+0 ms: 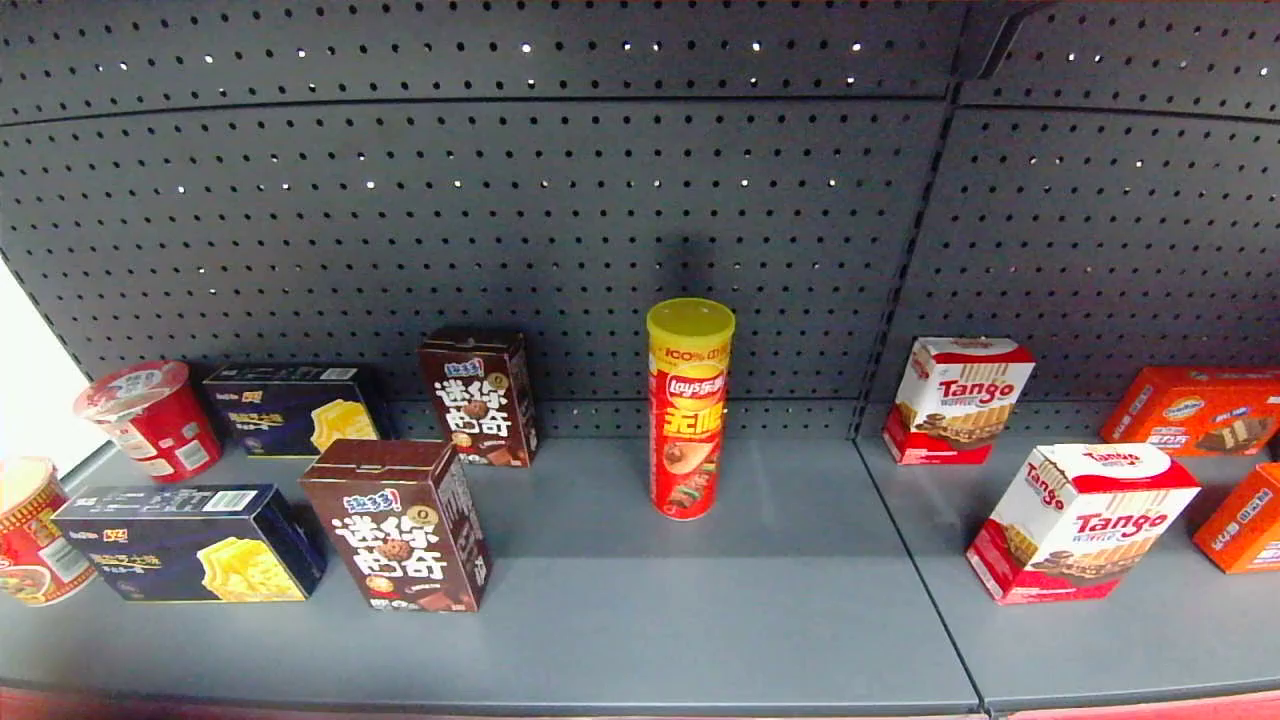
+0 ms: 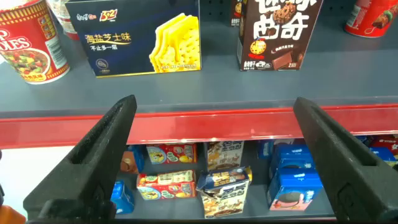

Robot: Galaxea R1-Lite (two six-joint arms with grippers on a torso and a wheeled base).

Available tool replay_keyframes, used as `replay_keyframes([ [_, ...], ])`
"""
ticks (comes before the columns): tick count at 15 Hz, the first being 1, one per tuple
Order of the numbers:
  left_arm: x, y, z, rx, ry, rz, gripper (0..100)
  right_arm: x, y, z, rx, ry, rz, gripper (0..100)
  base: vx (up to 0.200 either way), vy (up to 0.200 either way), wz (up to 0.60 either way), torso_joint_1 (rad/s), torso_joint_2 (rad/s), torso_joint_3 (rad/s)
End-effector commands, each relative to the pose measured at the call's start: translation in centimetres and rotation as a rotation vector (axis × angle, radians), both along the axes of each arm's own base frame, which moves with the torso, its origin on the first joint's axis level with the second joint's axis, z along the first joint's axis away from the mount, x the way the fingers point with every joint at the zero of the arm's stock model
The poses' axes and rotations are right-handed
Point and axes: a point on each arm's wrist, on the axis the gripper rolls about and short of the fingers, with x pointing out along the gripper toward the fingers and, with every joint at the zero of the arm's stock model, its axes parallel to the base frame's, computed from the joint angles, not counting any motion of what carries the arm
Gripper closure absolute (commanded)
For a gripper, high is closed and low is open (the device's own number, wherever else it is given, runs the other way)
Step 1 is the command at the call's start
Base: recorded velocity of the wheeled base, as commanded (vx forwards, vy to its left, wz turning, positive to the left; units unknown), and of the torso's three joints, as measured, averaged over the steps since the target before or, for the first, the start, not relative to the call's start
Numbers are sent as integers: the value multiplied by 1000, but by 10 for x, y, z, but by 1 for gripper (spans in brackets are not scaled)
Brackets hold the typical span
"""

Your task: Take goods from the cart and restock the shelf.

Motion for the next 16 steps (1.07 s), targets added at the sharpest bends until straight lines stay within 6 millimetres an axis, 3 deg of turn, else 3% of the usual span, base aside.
replay_keyframes([
  [1,0,0,0,0,1,-2,0,0,0,0,-2,1,-1,0,0,0,600,2,2,2],
  [16,0,0,0,2,1,-2,0,0,0,0,-2,1,-4,0,0,0,600,2,2,3],
])
